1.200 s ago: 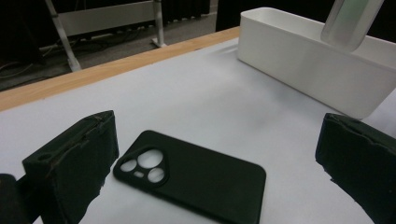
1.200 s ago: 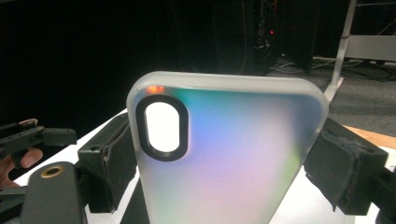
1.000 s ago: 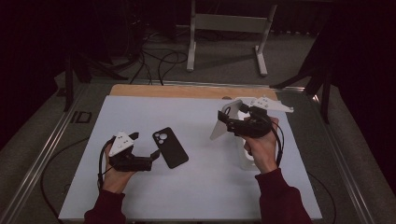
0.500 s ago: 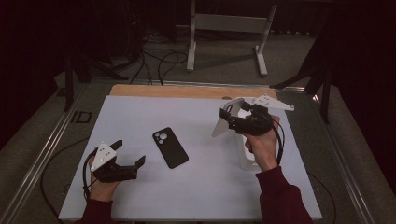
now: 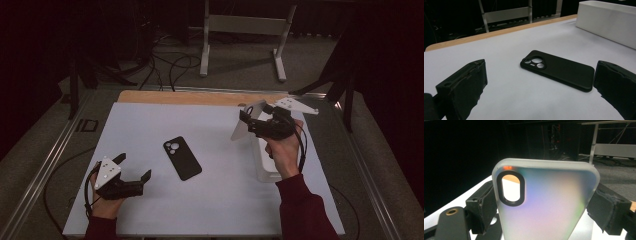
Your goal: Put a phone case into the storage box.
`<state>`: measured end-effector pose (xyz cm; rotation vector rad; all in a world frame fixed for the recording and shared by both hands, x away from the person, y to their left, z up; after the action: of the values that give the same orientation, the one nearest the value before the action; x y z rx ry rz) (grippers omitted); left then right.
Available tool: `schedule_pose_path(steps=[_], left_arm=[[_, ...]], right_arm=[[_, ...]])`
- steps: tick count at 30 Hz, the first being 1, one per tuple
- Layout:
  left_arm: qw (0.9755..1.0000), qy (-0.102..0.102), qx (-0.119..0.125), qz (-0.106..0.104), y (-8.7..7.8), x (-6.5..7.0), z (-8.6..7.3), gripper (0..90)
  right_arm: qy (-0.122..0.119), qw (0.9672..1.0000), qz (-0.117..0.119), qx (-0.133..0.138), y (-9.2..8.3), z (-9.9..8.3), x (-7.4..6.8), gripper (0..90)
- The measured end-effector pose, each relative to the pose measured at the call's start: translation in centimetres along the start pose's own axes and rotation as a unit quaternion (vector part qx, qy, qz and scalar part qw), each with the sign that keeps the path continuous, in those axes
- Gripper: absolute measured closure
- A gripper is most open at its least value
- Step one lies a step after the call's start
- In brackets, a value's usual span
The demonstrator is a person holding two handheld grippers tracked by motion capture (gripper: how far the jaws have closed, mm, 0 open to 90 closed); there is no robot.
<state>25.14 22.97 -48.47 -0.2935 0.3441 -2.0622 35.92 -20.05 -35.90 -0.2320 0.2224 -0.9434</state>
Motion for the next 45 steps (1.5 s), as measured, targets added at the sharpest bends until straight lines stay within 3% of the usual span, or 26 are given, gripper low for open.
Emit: schedule_pose_path(steps=[12,27,45], left_arm=[[0.9998,-0.009,0.007,0.016,-0.4,-0.4,-0.1,0.0],[0.9997,-0.016,0.005,0.018,-0.4,-0.5,0.0,0.0],[0.9997,-0.018,0.003,0.018,-0.4,-0.4,0.1,0.0]], right_arm=[[0.001,0.9997,-0.023,0.0,0.8,0.7,1.1,16.6],[0.011,0.999,-0.042,0.007,1.5,1.2,2.6,16.6],[0.004,0.9969,-0.078,0.006,2.7,2.1,4.4,16.6]])
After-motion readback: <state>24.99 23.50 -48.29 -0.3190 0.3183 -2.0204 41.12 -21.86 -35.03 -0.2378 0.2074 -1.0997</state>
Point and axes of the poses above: each handheld gripper's, and its own axes: y roughly forward along the jaws, z roughly out of its top, x roughly to its right, the point moved 1 cm from there along y, roughly forward along the jaws, and after that the axes turned 4 degrees about -y, right-handed, at the moved point
